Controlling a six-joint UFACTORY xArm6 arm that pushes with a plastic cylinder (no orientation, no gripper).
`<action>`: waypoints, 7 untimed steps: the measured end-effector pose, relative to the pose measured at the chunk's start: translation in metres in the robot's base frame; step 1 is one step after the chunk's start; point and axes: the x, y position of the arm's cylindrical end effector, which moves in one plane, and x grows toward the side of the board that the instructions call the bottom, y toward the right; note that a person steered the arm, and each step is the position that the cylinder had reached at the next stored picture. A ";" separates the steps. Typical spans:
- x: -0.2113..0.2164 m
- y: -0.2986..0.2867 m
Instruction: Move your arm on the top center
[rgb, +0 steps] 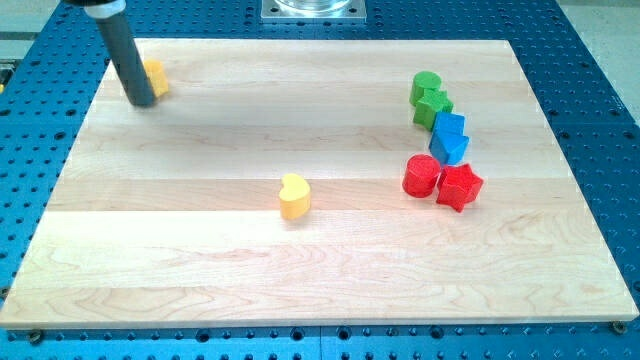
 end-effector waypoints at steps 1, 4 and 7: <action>0.032 0.038; -0.033 -0.018; -0.030 -0.019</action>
